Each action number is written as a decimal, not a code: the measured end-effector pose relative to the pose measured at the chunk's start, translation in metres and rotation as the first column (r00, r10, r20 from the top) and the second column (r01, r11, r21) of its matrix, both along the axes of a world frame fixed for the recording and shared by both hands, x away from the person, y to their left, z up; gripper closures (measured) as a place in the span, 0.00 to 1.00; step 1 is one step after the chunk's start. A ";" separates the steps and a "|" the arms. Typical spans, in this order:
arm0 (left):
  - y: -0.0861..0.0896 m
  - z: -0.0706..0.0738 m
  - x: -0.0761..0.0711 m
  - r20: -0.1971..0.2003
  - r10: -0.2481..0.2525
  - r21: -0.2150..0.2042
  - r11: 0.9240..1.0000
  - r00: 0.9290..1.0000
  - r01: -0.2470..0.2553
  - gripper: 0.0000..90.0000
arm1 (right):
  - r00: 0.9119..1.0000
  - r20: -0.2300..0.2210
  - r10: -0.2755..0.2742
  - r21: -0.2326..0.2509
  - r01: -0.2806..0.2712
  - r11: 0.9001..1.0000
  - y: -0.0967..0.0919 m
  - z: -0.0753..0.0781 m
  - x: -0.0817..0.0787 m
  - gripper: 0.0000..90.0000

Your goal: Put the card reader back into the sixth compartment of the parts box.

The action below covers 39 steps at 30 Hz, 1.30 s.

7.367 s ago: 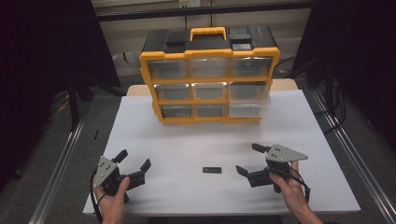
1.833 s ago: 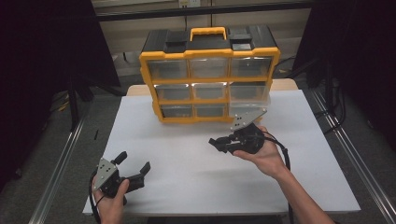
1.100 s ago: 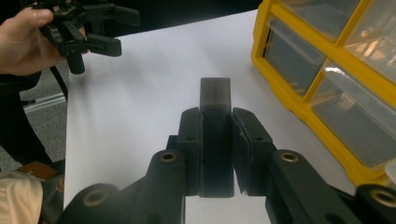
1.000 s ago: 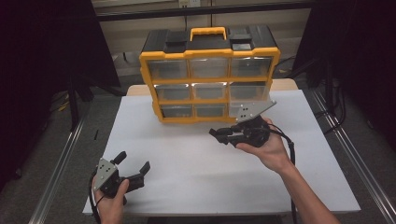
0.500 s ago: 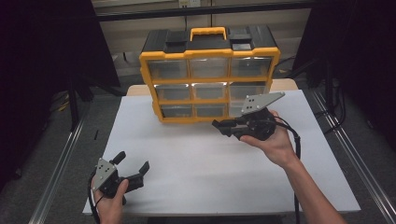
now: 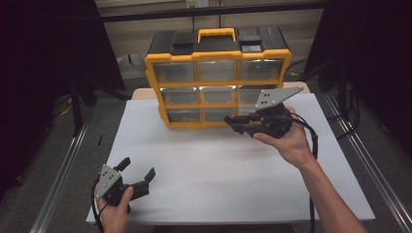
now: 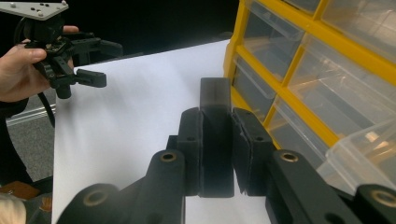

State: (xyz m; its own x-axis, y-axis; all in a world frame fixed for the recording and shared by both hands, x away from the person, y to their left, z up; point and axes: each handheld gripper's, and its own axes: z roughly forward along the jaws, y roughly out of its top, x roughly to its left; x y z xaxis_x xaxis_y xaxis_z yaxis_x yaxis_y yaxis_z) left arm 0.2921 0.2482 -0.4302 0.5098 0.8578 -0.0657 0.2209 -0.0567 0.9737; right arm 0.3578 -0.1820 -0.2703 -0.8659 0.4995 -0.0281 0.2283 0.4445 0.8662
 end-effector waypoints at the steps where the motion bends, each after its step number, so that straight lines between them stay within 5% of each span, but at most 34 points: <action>1: 0.000 0.000 0.000 0.001 0.000 0.000 1.000 1.000 0.000 0.04 | 1.000 0.000 -0.002 -0.001 0.002 1.000 0.000 0.001 0.000 0.82; 39: 0.003 0.000 -0.001 0.001 0.012 -0.005 1.000 1.000 -0.012 0.04 | 0.993 0.030 -0.111 -0.062 0.113 0.992 -0.032 0.044 0.021 0.82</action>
State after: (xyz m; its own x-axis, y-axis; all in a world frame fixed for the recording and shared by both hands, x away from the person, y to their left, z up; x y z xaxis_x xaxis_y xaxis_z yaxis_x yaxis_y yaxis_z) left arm 0.2912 0.2512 -0.4298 0.4999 0.8633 -0.0697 0.2204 -0.0489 0.9742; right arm 0.3786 -0.2145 -0.2264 -0.8031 0.5897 -0.0853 0.2569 0.4719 0.8434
